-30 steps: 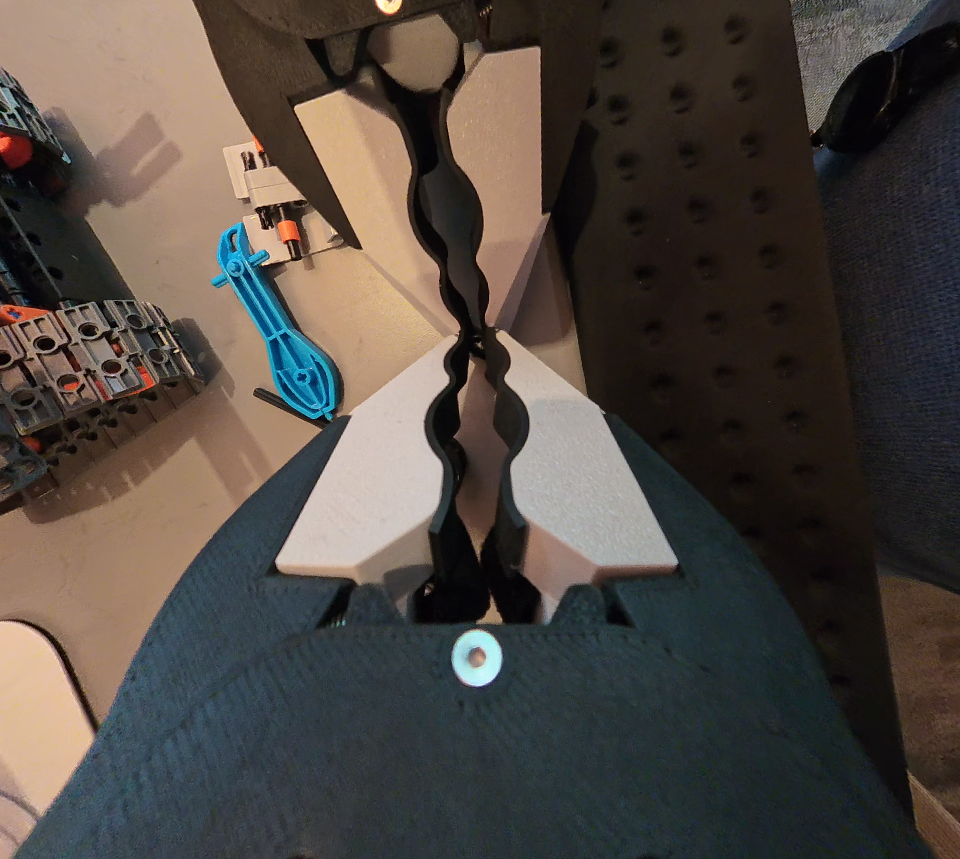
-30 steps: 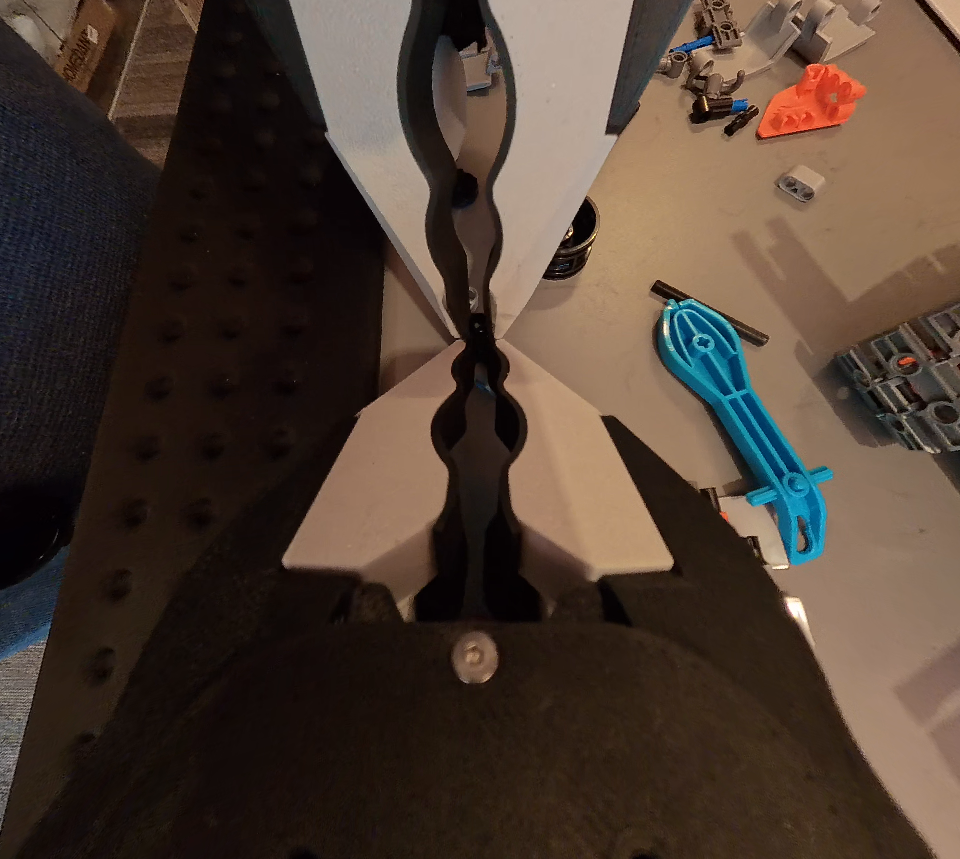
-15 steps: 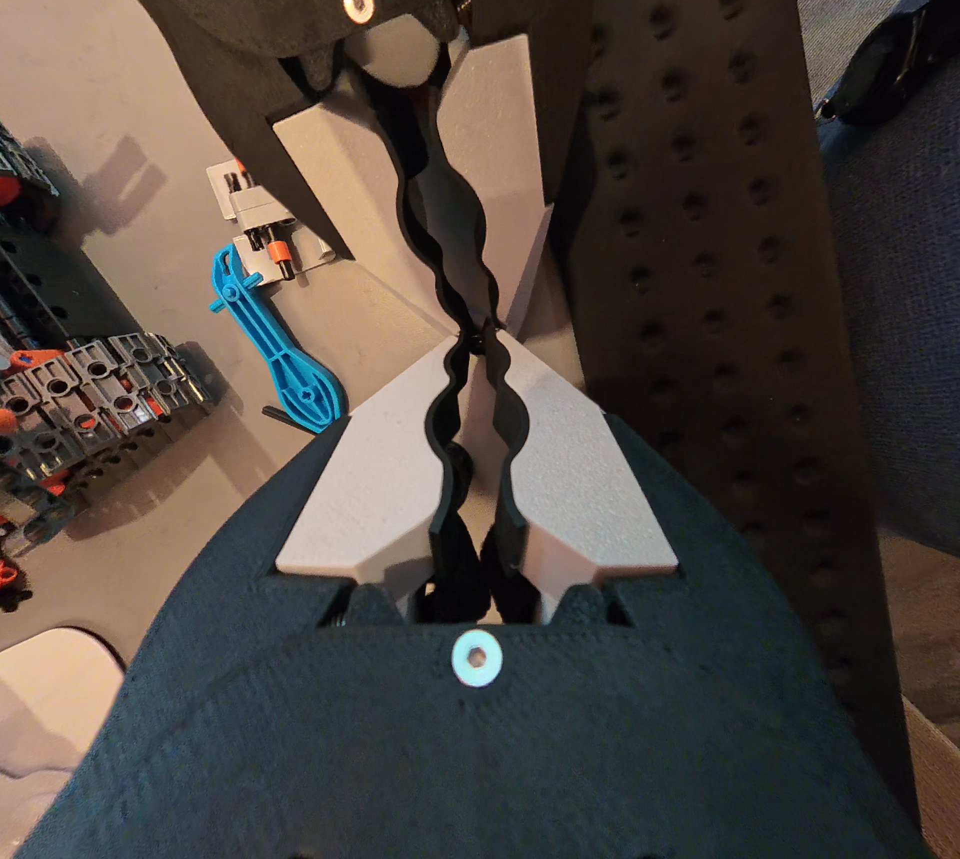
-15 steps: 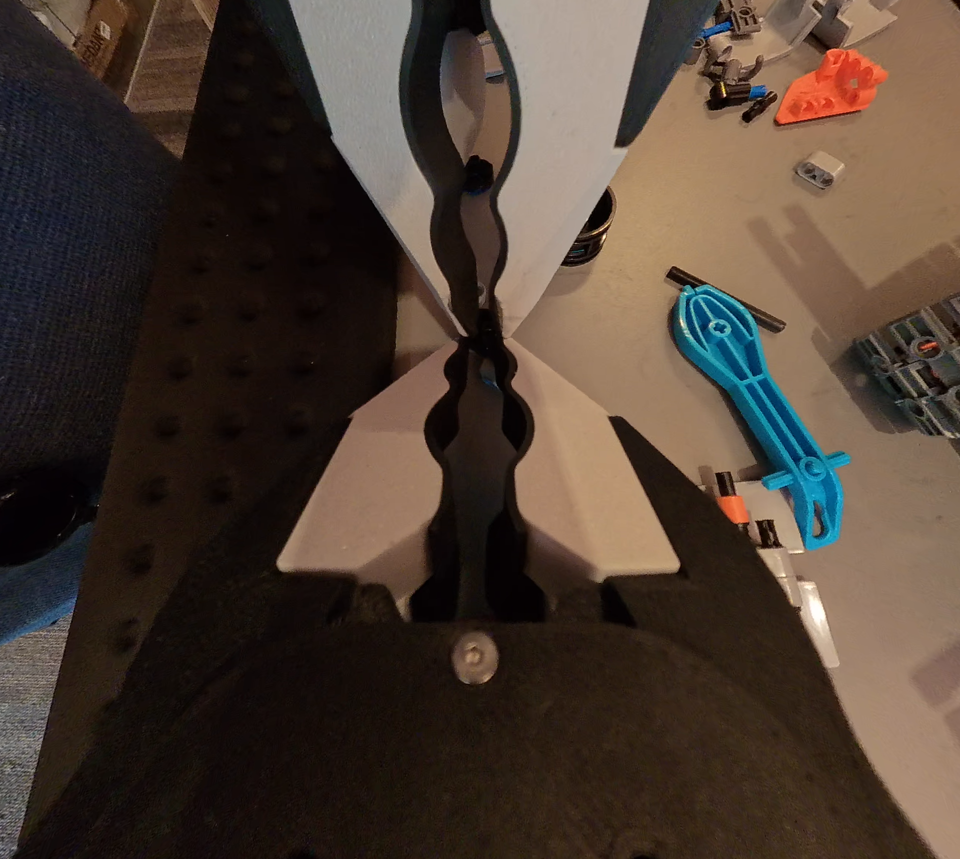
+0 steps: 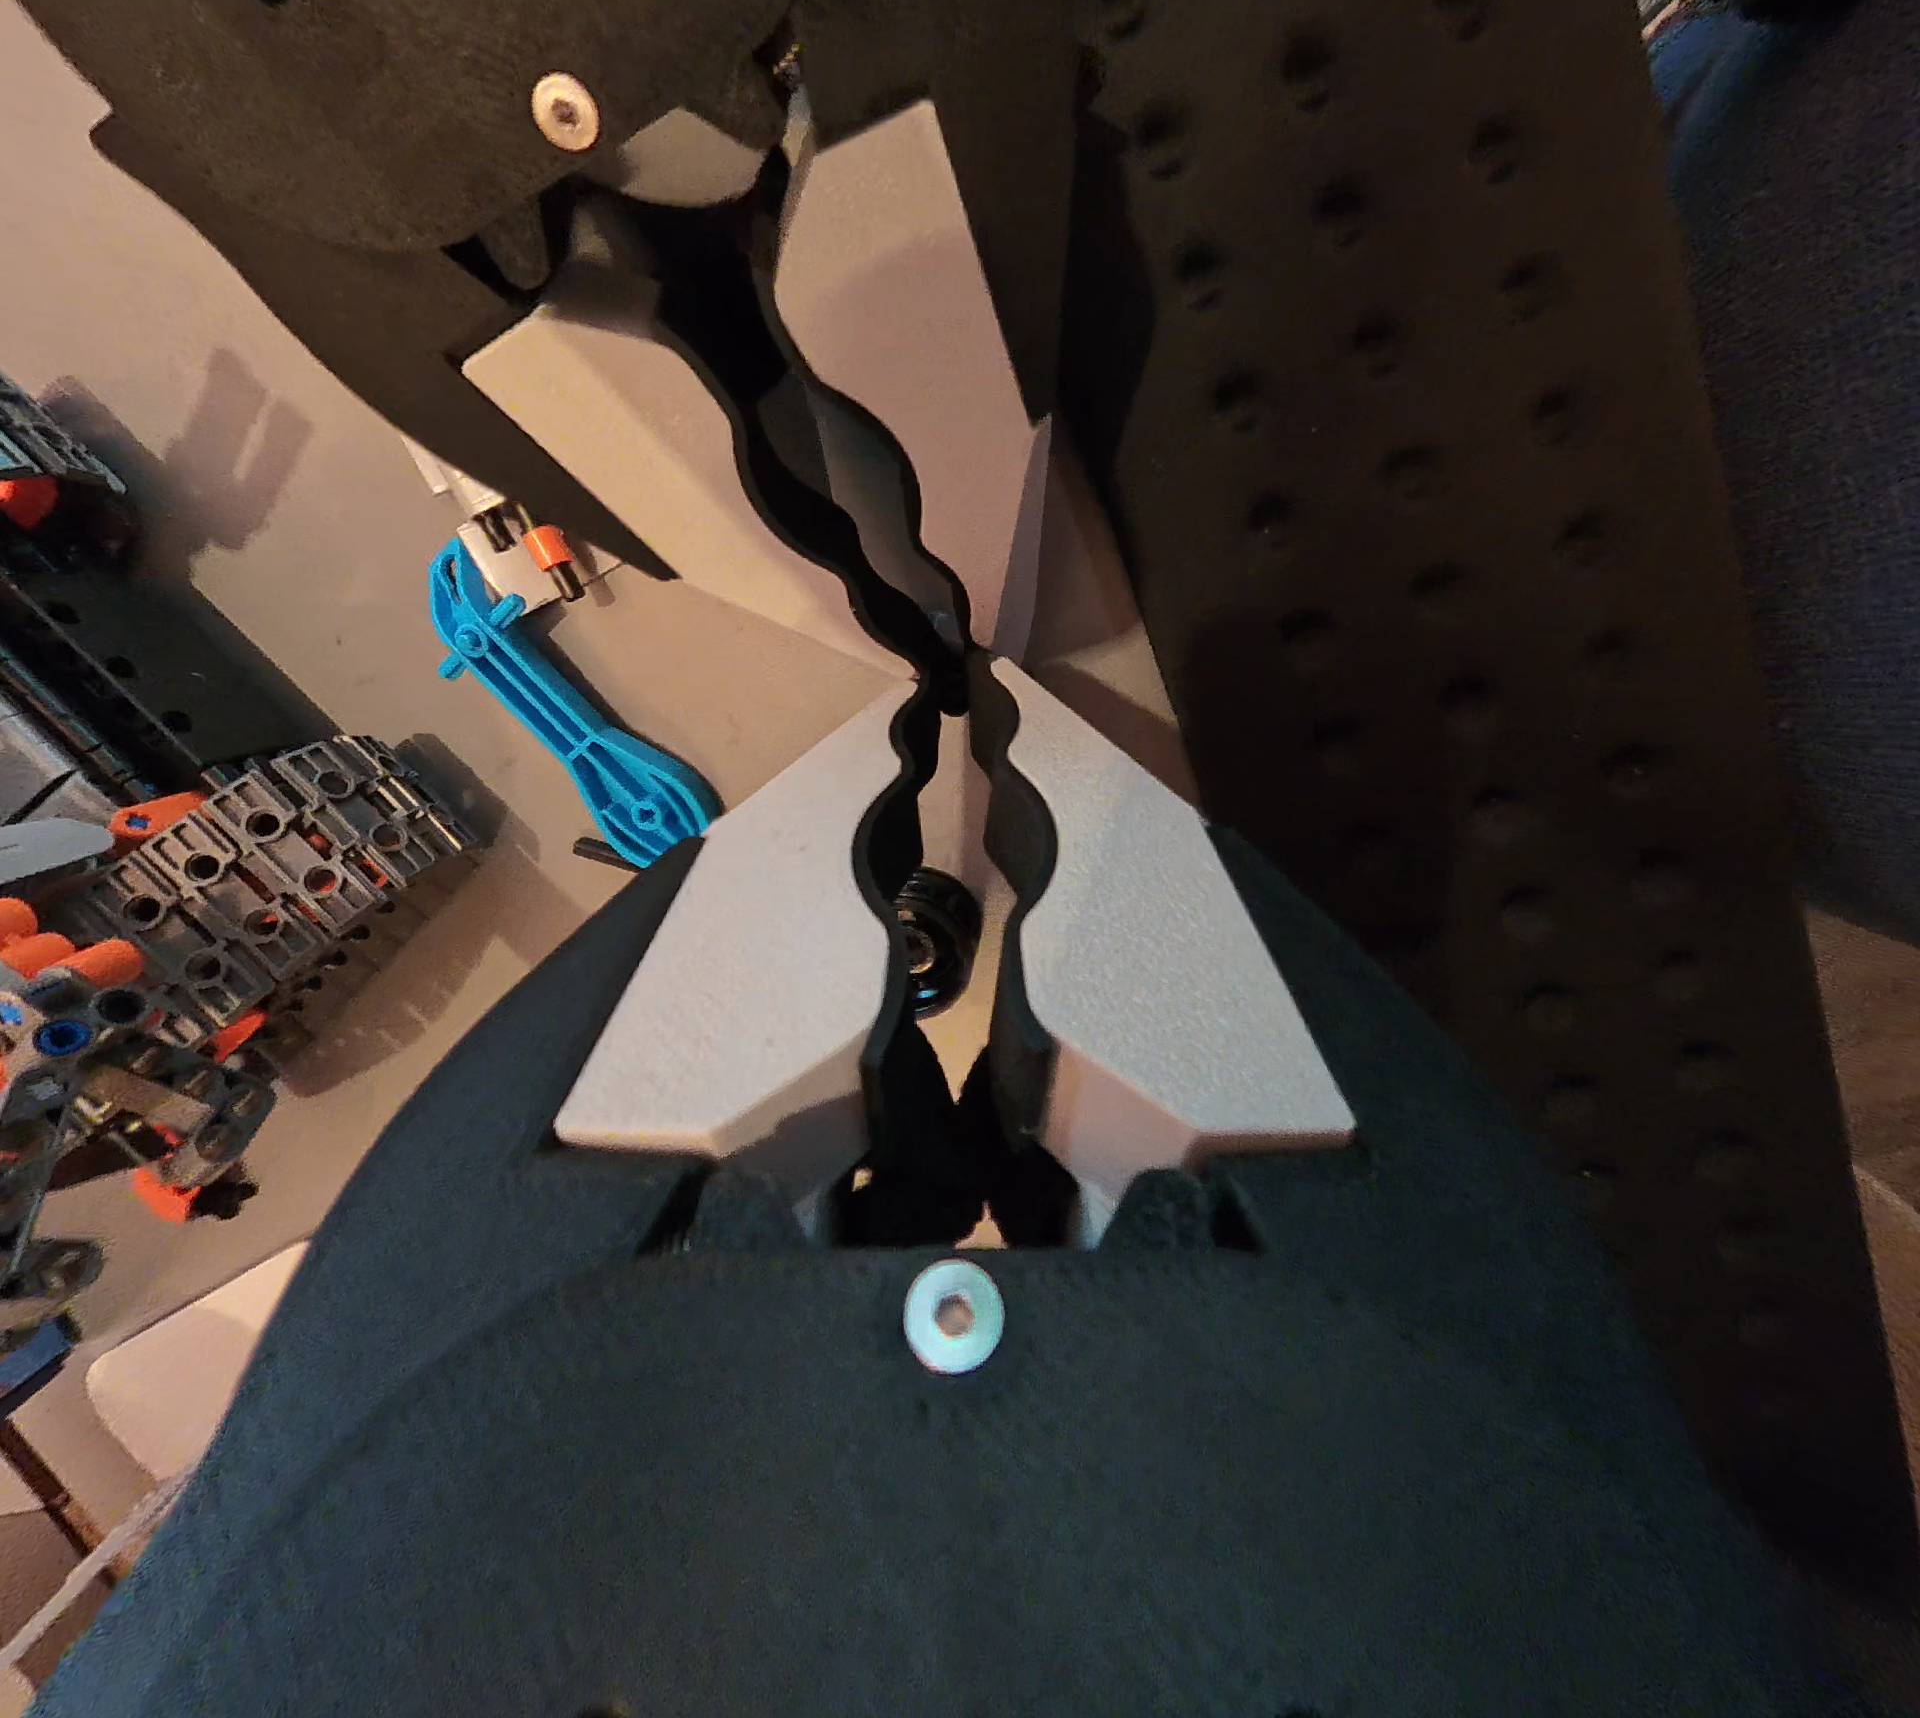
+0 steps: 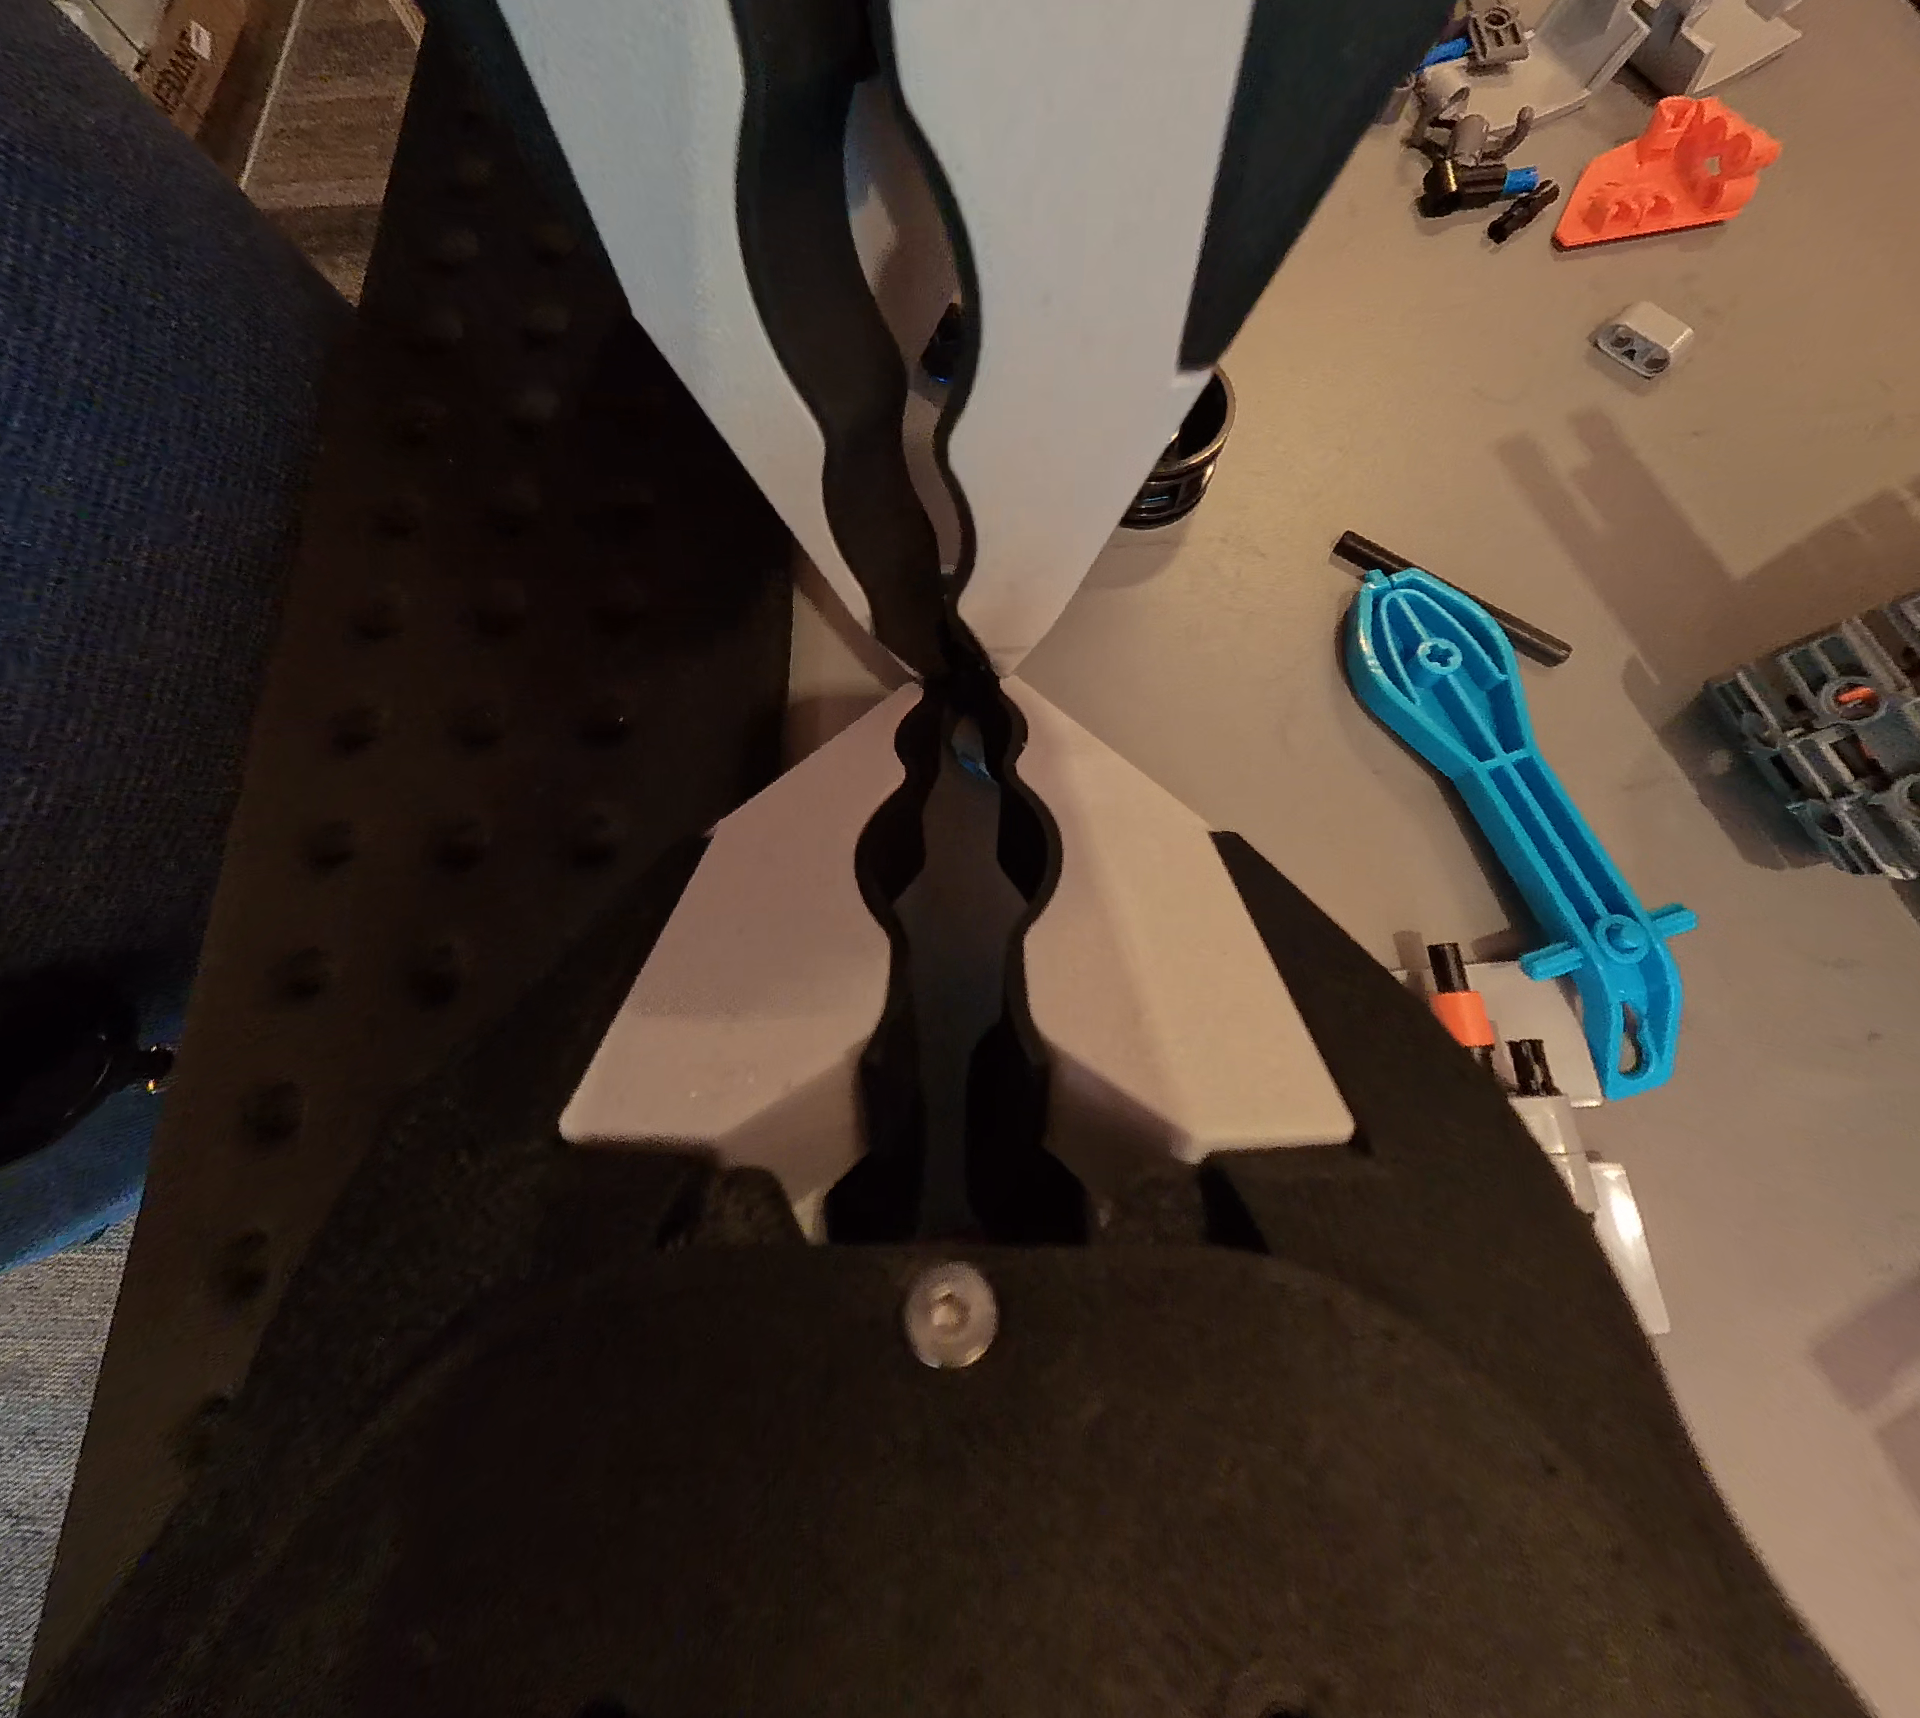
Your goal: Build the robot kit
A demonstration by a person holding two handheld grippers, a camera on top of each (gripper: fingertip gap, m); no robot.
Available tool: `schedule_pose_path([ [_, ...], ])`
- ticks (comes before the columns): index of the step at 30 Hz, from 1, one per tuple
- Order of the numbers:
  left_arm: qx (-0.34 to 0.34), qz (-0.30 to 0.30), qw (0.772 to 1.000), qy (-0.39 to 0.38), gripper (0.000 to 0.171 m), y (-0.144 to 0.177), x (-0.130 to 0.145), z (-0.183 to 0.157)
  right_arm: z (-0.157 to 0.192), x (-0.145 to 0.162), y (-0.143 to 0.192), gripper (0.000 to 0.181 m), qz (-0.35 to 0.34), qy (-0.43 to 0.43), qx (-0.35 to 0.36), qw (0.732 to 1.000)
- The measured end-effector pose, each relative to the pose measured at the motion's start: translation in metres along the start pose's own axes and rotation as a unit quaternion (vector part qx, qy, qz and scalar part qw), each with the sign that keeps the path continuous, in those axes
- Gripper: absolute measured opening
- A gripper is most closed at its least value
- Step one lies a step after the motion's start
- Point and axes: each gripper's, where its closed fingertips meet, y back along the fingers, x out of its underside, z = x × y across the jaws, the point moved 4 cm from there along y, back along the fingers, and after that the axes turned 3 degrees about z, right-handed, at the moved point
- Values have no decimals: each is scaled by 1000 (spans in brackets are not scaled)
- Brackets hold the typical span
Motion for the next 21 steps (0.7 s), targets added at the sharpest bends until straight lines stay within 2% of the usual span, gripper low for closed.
schedule_pose_path([
  [6,-4,-30,999,16,2,-3,3,-1,0,1,0,4,1,-1,1,1000],
  [13,3,-91,993,78,5,-3,7,0,-1,2,2,4,-2,-3,-1,1000],
  [21,-8,-113,987,111,5,-2,10,-2,-1,2,1,4,-2,-4,-3,1000],
])
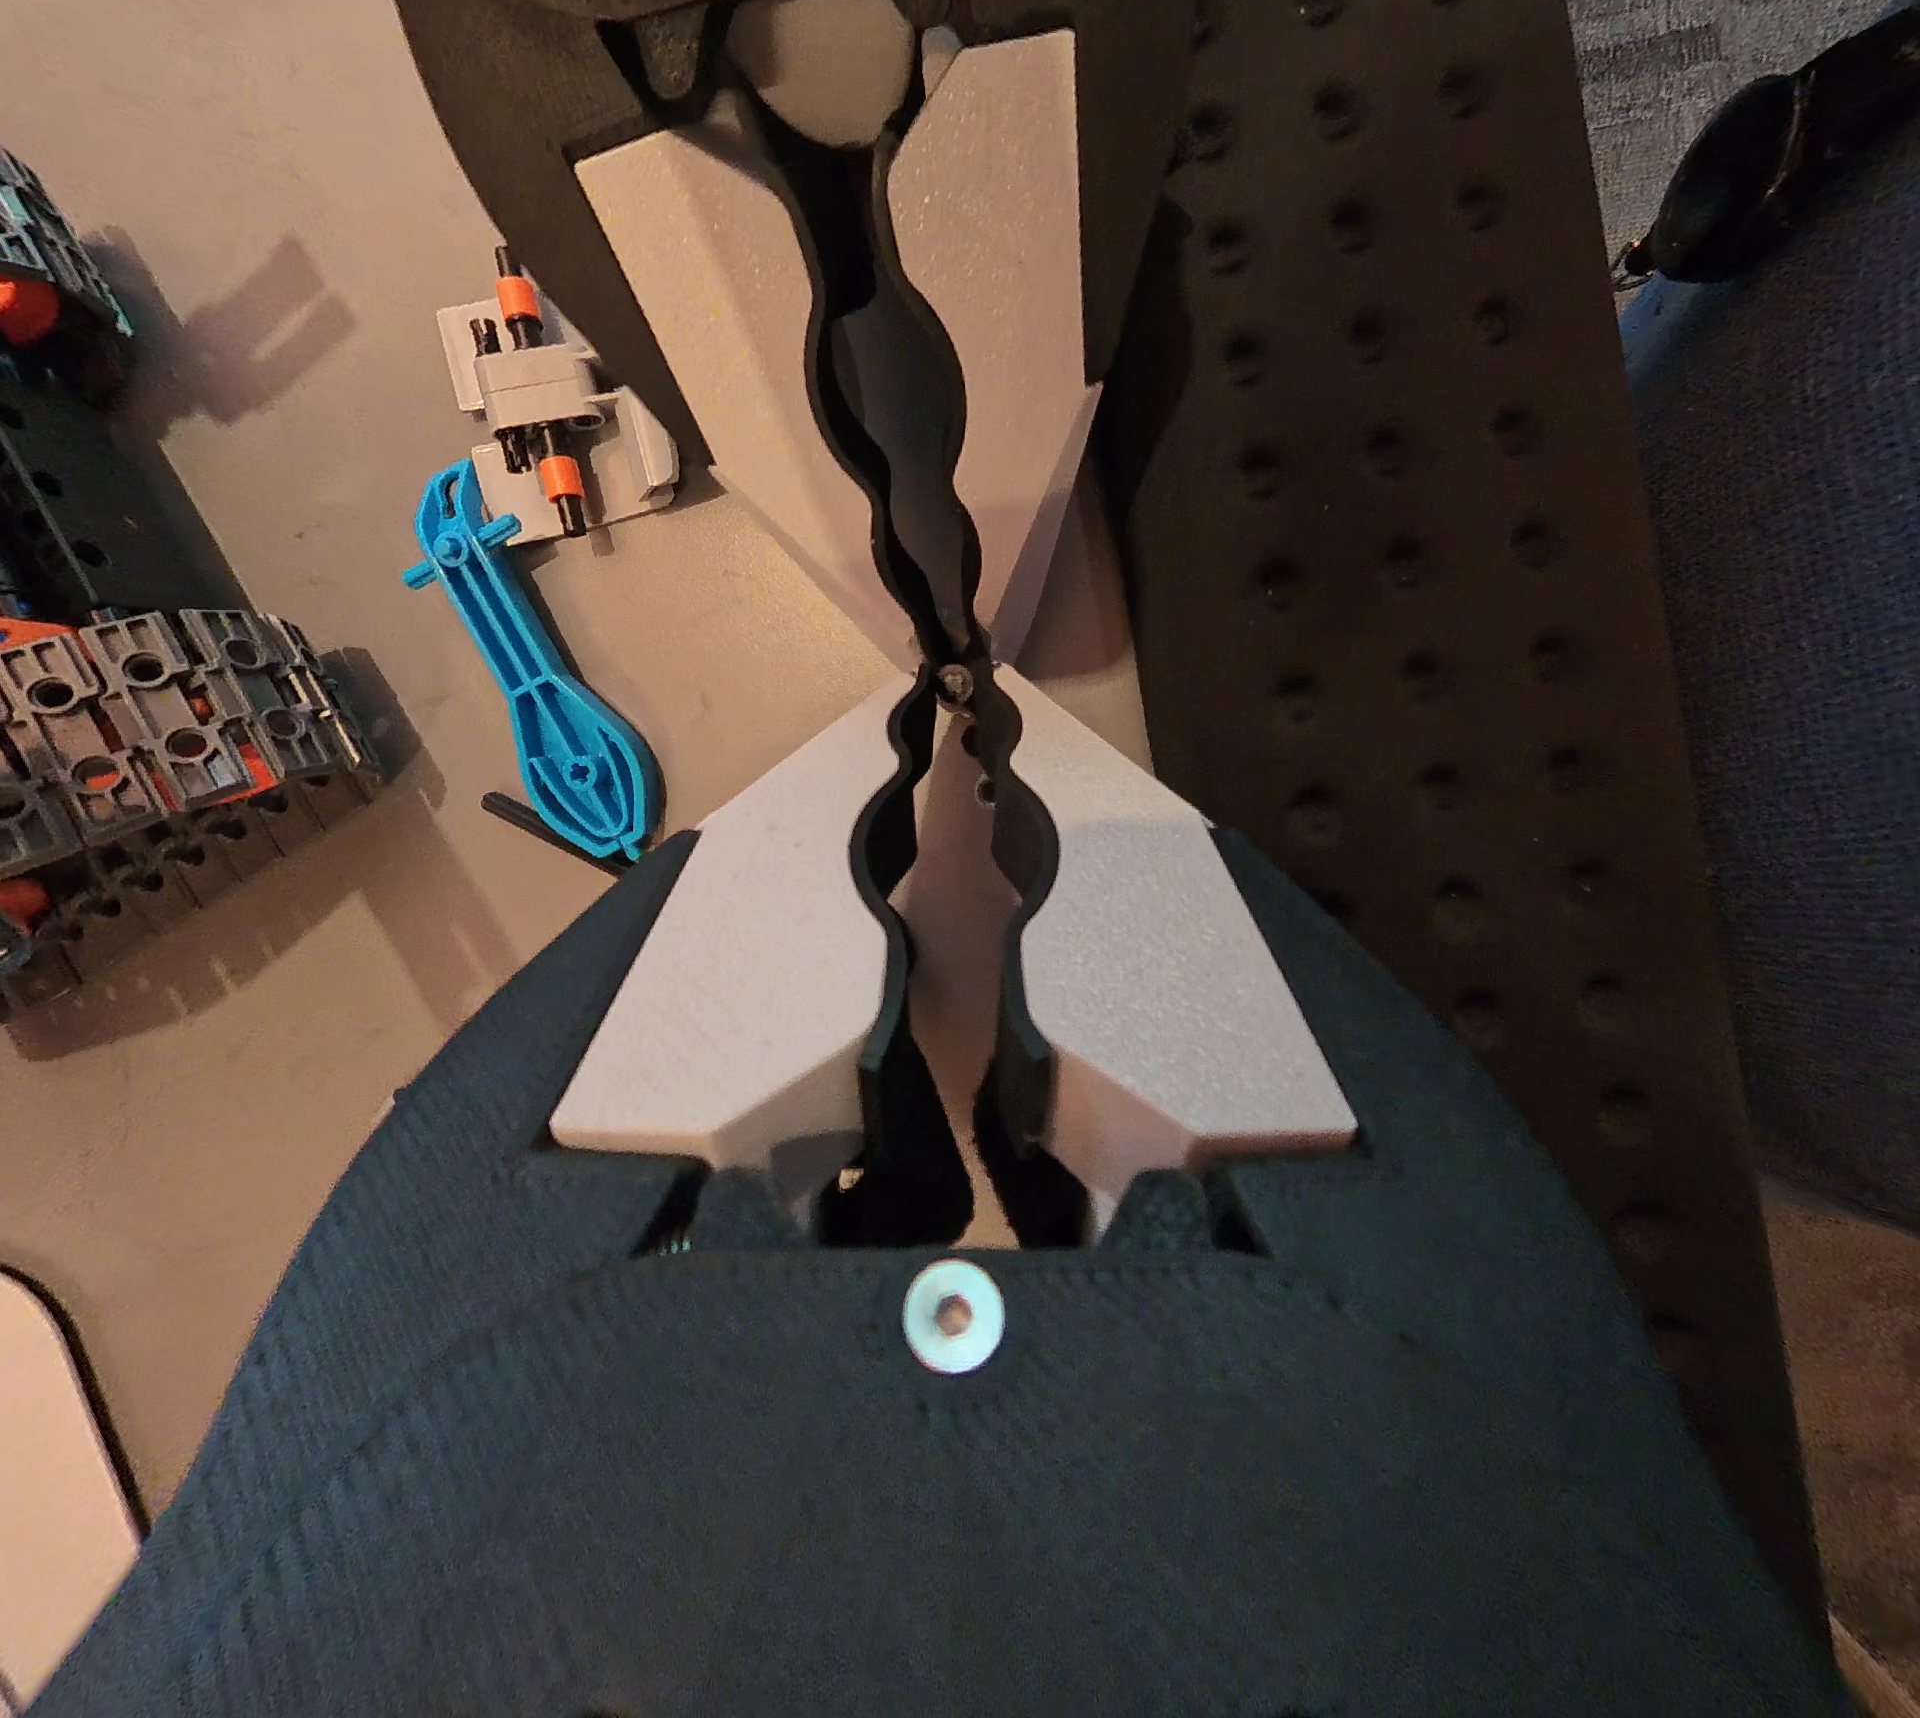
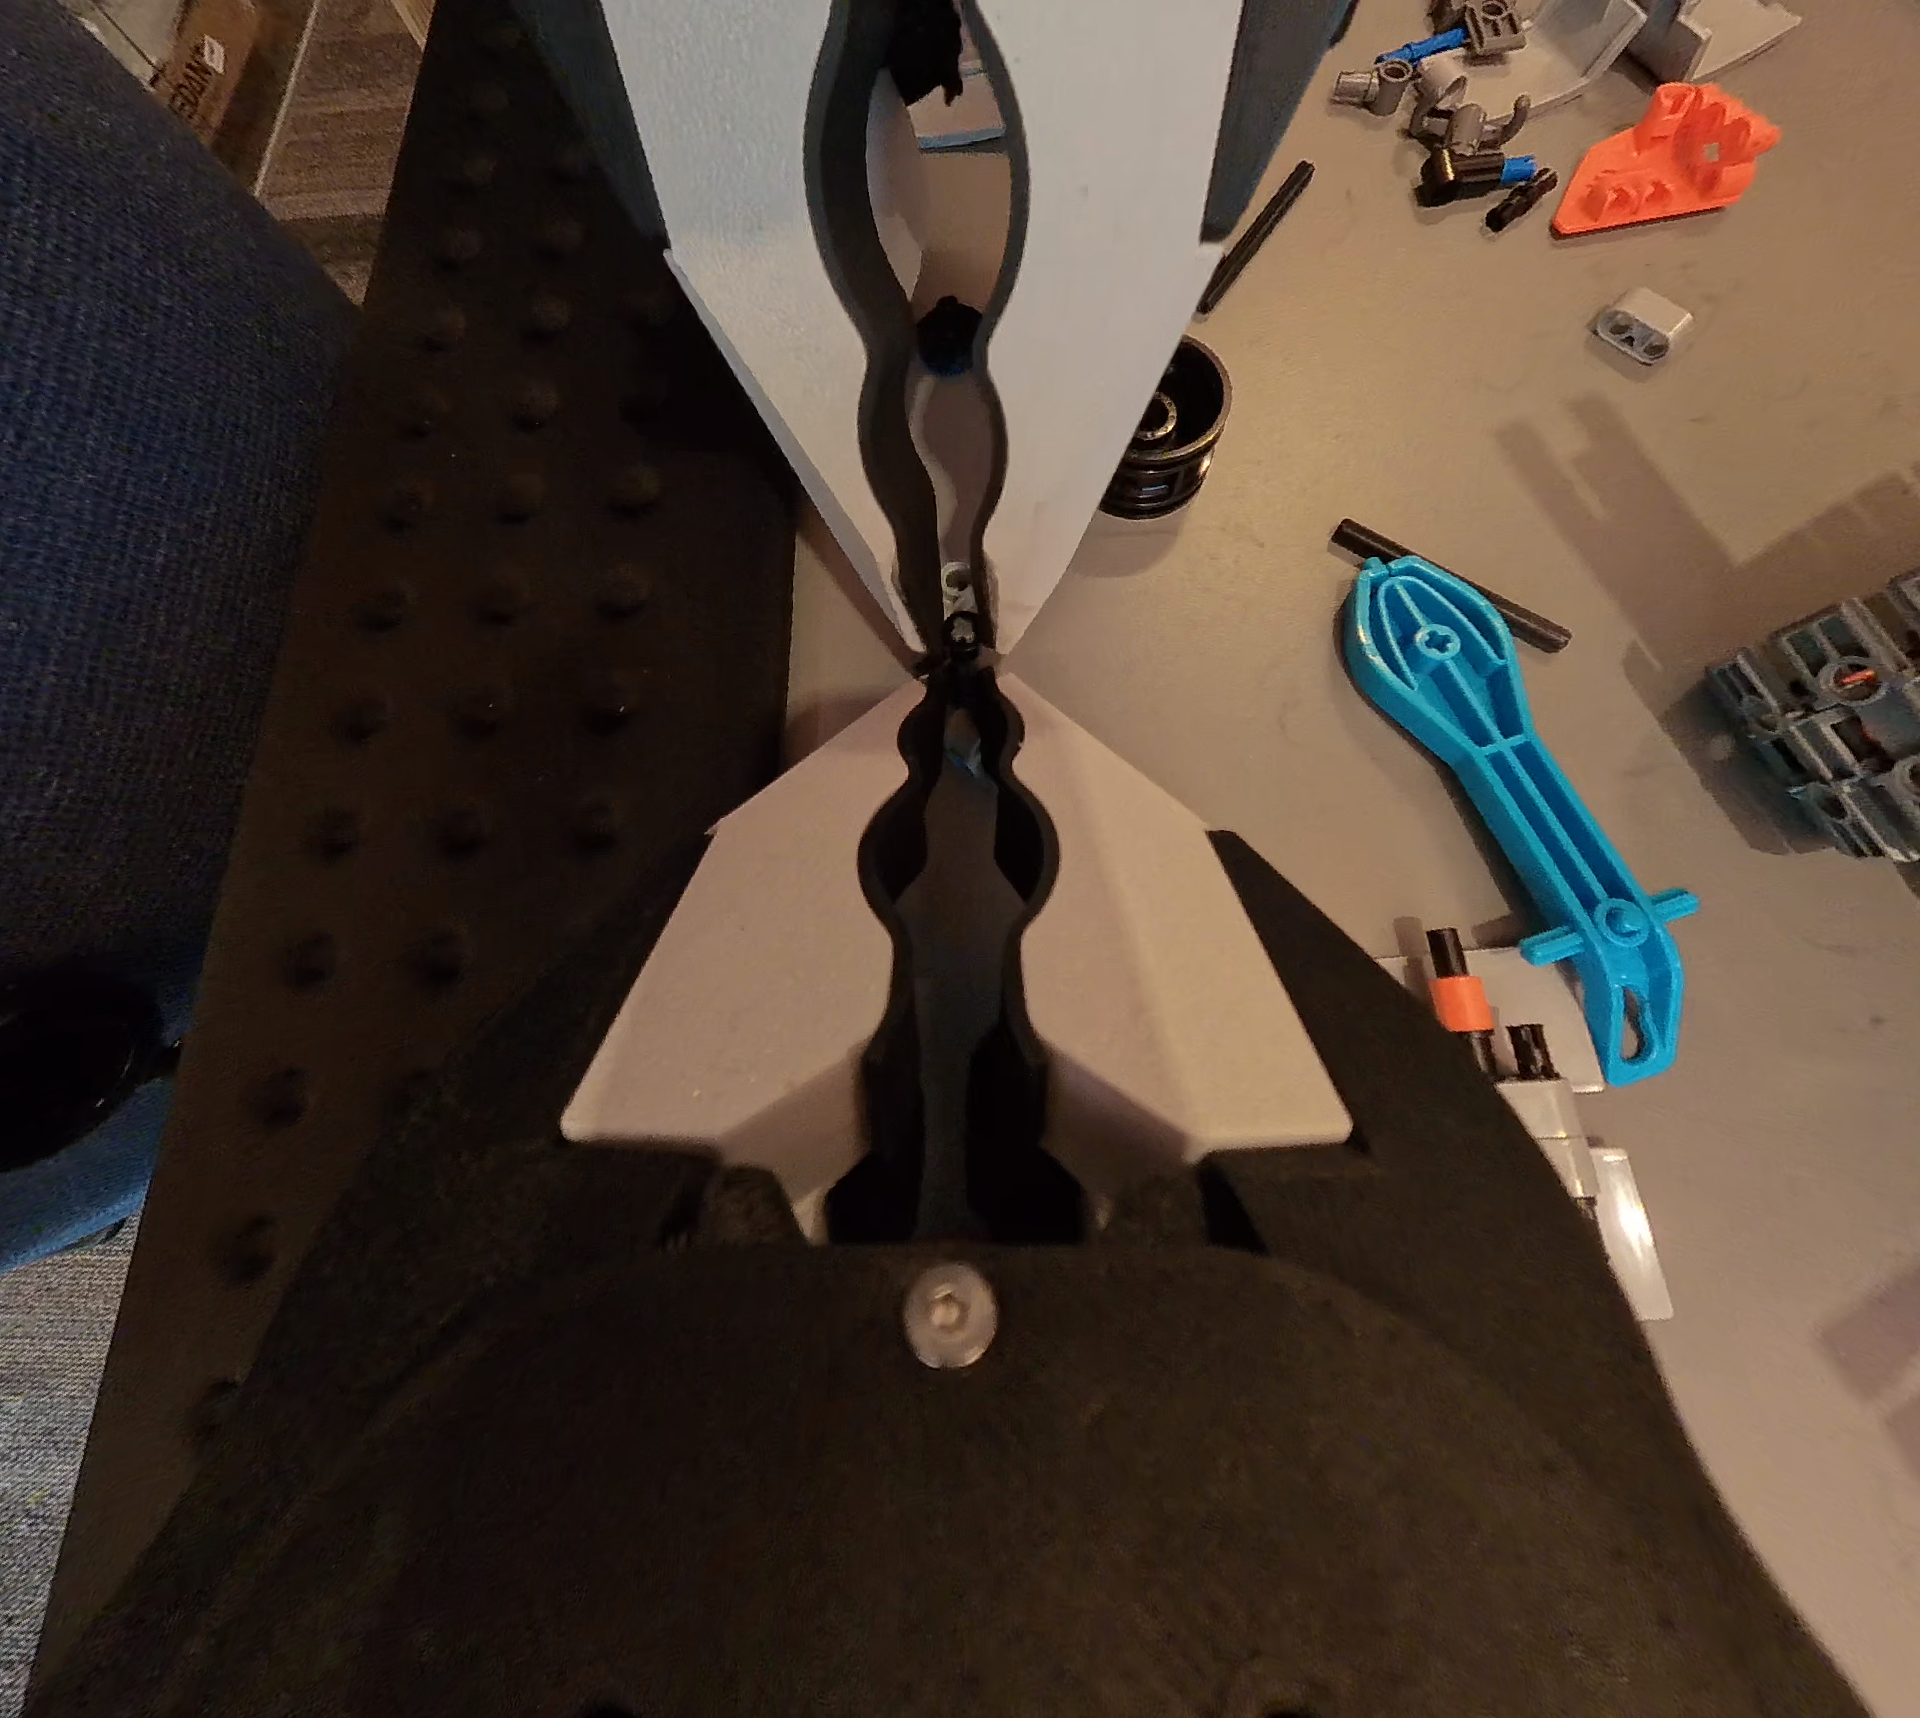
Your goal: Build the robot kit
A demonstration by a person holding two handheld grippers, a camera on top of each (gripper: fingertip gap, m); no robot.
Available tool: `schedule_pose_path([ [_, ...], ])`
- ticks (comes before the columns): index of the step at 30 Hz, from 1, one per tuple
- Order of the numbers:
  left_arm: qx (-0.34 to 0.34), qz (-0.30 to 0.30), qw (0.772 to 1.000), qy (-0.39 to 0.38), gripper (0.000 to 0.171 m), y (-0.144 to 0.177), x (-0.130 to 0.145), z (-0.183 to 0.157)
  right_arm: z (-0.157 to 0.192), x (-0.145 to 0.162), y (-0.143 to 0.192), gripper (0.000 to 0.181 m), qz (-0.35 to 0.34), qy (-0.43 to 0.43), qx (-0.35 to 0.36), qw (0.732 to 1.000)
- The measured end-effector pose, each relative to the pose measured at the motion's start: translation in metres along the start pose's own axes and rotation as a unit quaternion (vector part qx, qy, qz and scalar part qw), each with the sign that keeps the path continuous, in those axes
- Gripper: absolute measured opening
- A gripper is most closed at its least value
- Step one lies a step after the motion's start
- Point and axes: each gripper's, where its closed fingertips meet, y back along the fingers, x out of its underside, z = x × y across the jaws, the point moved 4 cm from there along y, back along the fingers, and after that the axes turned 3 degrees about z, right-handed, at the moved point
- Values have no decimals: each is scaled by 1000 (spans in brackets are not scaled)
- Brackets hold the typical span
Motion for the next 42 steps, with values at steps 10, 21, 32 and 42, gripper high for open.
schedule_pose_path([
  [10,-1,9,1000,-13,4,-2,-1,-2,0,0,0,4,0,-2,0,1000],
  [21,-10,24,1000,-18,5,-14,4,-2,4,2,5,15,18,-4,-7,1000],
  [32,-16,33,999,-7,5,-17,4,0,4,0,24,7,-19,-12,-1,1000],
  [42,-35,-8,994,98,42,27,27,12,2,1,23,11,-26,-15,5,1000],
])
